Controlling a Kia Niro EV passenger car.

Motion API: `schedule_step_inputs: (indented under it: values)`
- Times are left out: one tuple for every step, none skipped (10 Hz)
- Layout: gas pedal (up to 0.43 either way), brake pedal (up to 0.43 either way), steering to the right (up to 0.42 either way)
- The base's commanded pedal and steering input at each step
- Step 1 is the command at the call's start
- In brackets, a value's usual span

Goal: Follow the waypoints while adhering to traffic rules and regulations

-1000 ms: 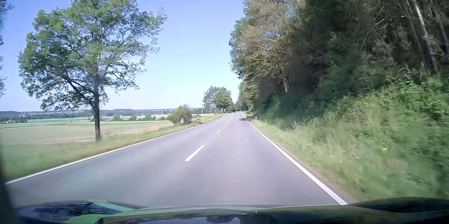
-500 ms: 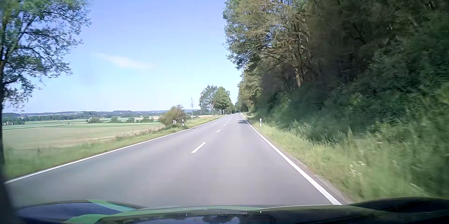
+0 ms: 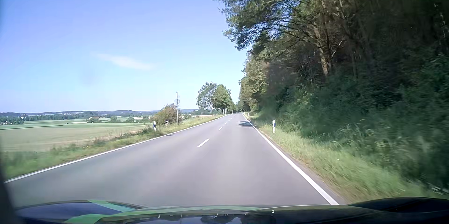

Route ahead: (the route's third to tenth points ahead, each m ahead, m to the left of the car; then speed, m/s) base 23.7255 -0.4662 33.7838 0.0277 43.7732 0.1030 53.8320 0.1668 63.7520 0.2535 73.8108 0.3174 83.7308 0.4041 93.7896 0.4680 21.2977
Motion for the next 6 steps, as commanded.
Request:
schedule_step_inputs:
  values:
    - [0.22,0.0,-0.004]
    - [0.22,0.0,-0.004]
    - [0.22,0.0,-0.004]
    - [0.228,0.0,-0.003]
    - [0.228,0.0,-0.003]
    - [0.24,0.0,-0.003]
